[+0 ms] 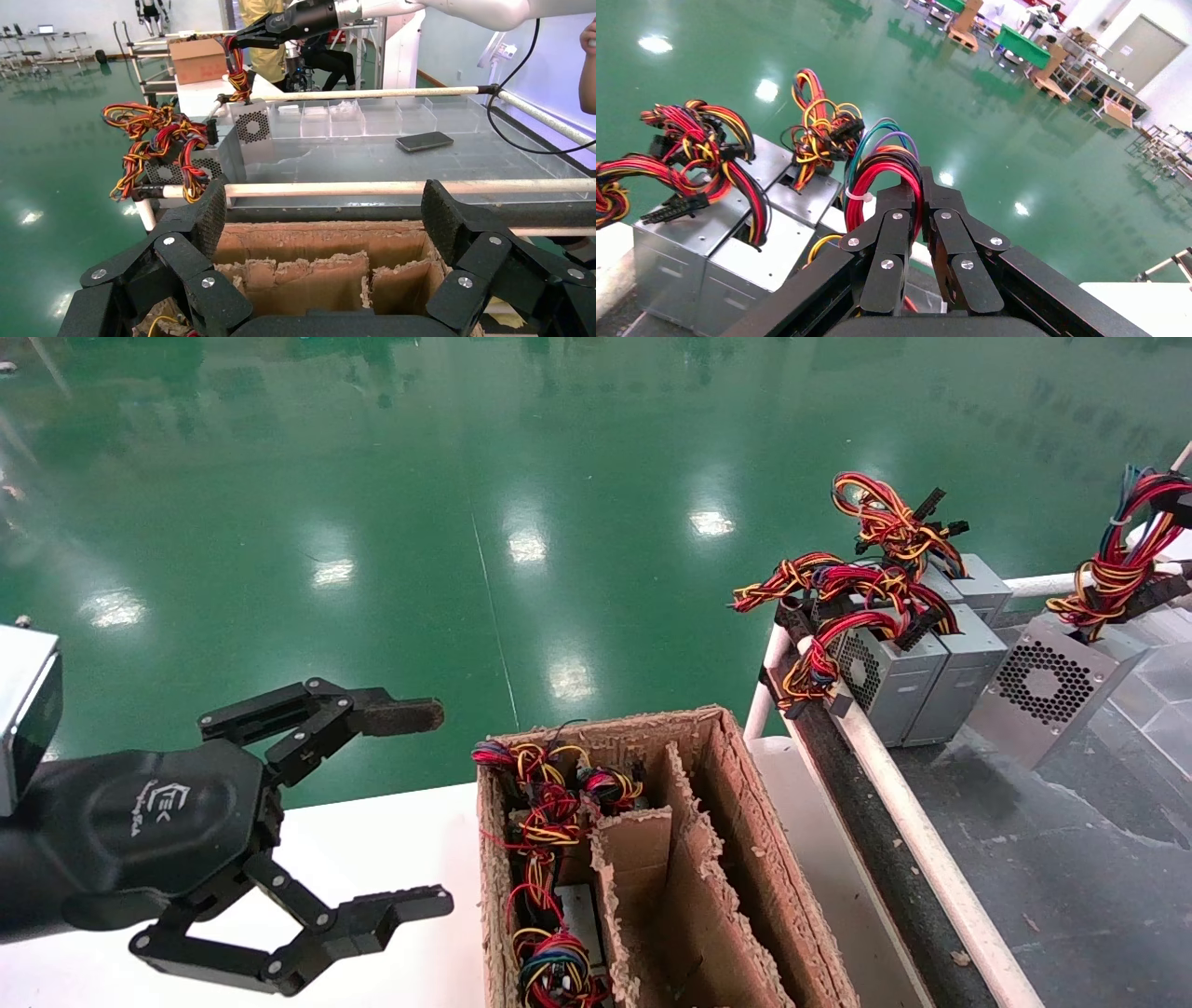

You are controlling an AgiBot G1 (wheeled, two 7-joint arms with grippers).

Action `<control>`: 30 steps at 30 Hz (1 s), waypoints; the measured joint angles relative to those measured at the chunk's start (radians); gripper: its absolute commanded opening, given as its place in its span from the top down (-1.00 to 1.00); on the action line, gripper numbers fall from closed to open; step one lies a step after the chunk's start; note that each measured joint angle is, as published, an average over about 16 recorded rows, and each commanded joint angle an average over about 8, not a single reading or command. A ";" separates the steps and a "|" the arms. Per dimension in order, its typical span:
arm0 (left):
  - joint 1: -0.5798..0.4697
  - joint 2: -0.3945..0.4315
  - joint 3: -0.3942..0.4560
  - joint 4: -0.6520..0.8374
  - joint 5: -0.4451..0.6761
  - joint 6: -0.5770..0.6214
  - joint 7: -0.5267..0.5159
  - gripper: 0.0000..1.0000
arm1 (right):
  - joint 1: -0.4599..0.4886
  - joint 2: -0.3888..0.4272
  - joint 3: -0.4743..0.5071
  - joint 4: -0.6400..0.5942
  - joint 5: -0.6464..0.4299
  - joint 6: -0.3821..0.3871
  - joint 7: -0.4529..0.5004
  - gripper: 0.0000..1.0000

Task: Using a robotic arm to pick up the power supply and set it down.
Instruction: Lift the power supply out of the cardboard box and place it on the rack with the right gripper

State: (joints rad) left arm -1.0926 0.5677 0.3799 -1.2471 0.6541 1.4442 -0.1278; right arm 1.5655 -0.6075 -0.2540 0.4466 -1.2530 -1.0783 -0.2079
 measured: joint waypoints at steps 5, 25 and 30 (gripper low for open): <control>0.000 0.000 0.000 0.000 0.000 0.000 0.000 -1.00 | 0.042 -0.022 -0.012 -0.047 -0.018 -0.005 -0.018 1.00; 0.000 0.000 0.000 0.000 0.000 0.000 0.000 -1.00 | 0.186 -0.169 -0.066 -0.254 -0.094 0.037 -0.063 0.12; 0.000 0.000 0.000 0.000 0.000 0.000 0.000 -1.00 | 0.205 -0.191 -0.070 -0.299 -0.101 0.055 -0.083 -0.99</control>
State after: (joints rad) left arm -1.0926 0.5677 0.3800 -1.2471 0.6541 1.4442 -0.1277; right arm 1.7702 -0.7990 -0.3243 0.1479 -1.3541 -1.0234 -0.2910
